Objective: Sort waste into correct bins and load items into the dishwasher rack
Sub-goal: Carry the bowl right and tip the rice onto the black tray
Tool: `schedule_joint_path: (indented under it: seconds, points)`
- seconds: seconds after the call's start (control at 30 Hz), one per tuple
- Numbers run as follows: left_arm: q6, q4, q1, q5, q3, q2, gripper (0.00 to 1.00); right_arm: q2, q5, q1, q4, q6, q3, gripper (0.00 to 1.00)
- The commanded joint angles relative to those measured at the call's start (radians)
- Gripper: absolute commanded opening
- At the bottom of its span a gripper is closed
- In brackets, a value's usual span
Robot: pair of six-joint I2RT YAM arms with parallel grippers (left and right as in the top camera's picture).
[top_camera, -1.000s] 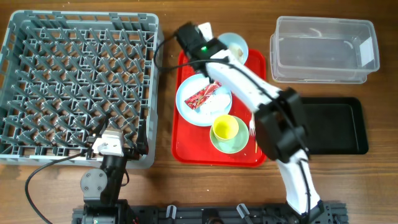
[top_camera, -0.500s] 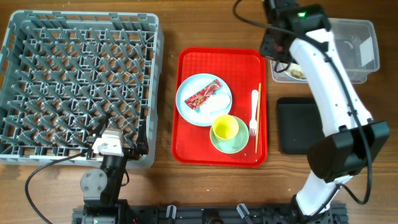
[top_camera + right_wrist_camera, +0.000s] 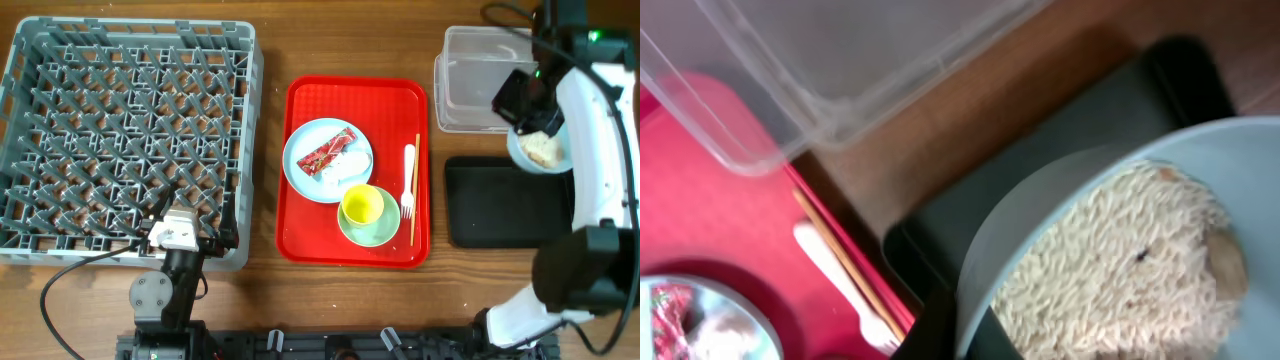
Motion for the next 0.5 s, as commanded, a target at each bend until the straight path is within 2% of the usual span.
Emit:
schedule_joint_path:
  seconds: [0.0, 0.13, 0.3, 0.47]
  points:
    - [0.001, -0.001, -0.001, 0.009, -0.007, -0.008, 1.0, -0.15, -0.162, -0.018, 0.113, -0.074, -0.192, 0.04]
    - [0.001, -0.001, -0.001, 0.009, -0.007, -0.008, 1.0, -0.219, -0.426, -0.09, 0.243, -0.224, -0.37, 0.04]
    - [0.001, -0.001, -0.001, 0.009, -0.007, -0.008, 1.0, -0.216, -0.617, -0.186, 0.34, -0.314, -0.509, 0.04]
    - [0.001, -0.001, -0.001, 0.009, -0.007, -0.008, 1.0, -0.216, -0.899, -0.361, 0.377, -0.459, -0.652, 0.04]
